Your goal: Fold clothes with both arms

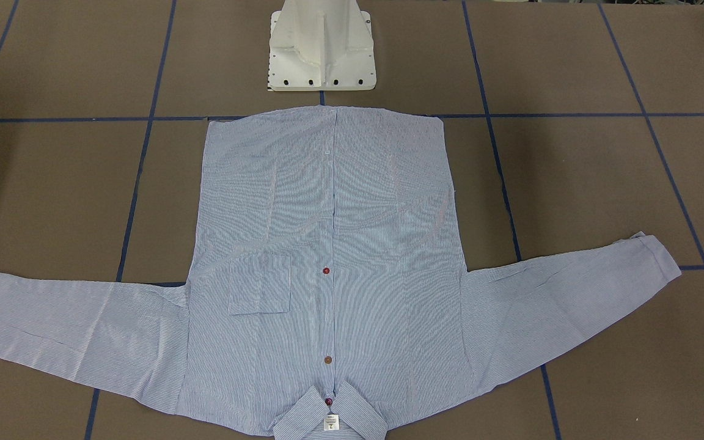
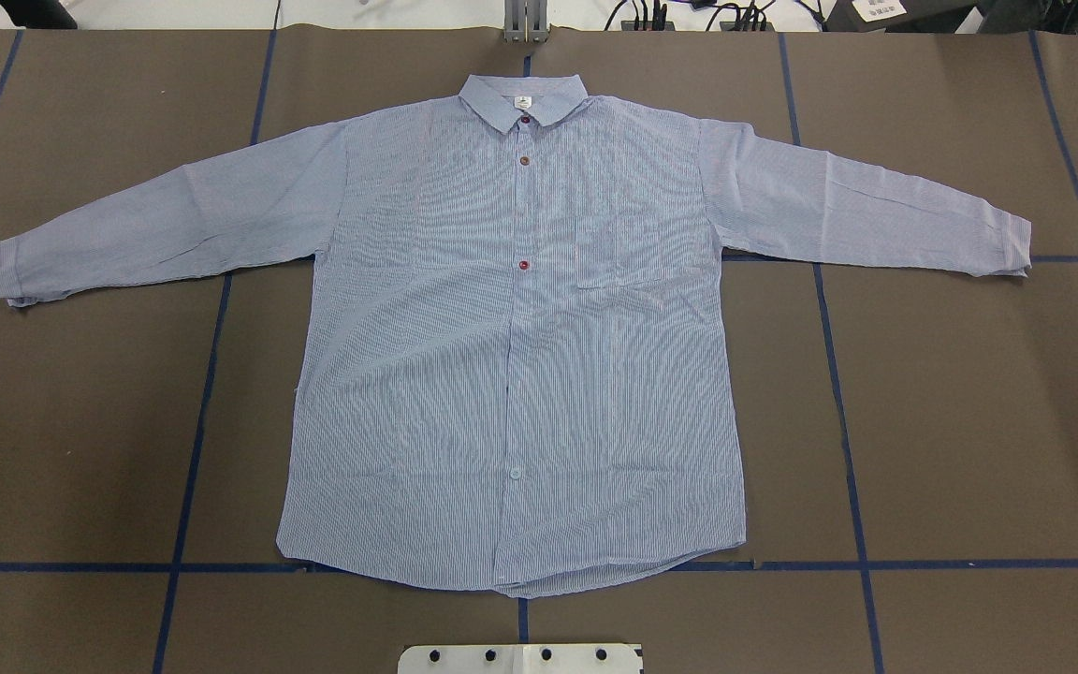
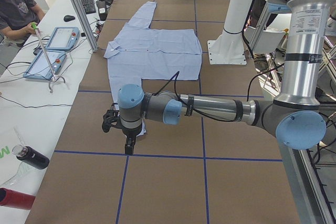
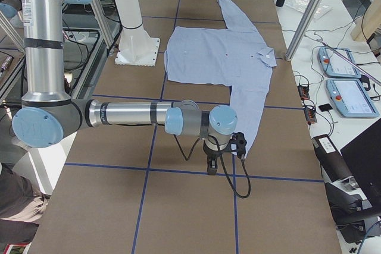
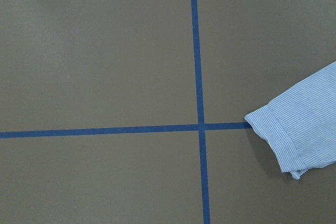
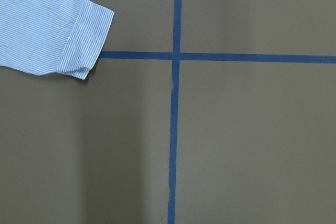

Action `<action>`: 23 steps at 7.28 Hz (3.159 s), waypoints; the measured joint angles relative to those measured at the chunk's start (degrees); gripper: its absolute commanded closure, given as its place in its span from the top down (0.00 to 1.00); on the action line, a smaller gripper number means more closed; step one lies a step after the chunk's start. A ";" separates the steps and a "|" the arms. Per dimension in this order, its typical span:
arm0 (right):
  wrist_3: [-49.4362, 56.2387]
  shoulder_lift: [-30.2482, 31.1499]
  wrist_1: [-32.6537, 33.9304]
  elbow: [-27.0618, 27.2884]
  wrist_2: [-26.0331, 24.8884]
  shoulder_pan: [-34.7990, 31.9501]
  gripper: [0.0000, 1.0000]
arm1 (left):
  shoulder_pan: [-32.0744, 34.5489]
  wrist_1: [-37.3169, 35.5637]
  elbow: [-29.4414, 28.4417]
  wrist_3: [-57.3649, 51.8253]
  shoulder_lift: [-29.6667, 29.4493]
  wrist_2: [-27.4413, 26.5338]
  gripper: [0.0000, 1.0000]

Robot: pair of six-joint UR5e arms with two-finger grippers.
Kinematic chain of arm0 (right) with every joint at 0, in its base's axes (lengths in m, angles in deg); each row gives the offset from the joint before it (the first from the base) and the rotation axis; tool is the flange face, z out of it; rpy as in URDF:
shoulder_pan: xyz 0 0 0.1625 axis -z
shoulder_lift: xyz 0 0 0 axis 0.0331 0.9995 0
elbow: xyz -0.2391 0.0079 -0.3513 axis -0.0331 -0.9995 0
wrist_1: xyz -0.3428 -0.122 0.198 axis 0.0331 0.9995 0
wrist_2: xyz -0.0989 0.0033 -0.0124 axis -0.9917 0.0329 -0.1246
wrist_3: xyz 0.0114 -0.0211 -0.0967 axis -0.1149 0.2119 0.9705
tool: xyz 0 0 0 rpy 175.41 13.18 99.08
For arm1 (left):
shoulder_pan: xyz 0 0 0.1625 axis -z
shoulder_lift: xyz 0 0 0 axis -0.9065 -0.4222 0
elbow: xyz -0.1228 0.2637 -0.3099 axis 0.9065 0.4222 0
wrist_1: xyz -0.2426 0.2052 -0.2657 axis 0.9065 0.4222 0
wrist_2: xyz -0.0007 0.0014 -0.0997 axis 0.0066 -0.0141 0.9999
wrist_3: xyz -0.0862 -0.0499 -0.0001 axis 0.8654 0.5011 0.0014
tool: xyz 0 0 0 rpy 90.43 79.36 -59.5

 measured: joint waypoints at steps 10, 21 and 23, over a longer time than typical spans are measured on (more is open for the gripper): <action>-16.26 -4.74 -29.79 -12.67 0.21 11.91 1.00 | -0.90 10.37 1.82 -0.08 -0.59 1.08 1.00; -35.90 -12.15 -48.52 -27.32 -5.89 22.36 0.55 | -1.05 20.51 -1.99 0.05 0.58 3.13 1.00; -35.88 -12.21 -48.00 -27.30 -6.14 22.65 0.55 | -1.06 20.28 -2.00 0.10 0.08 3.15 1.00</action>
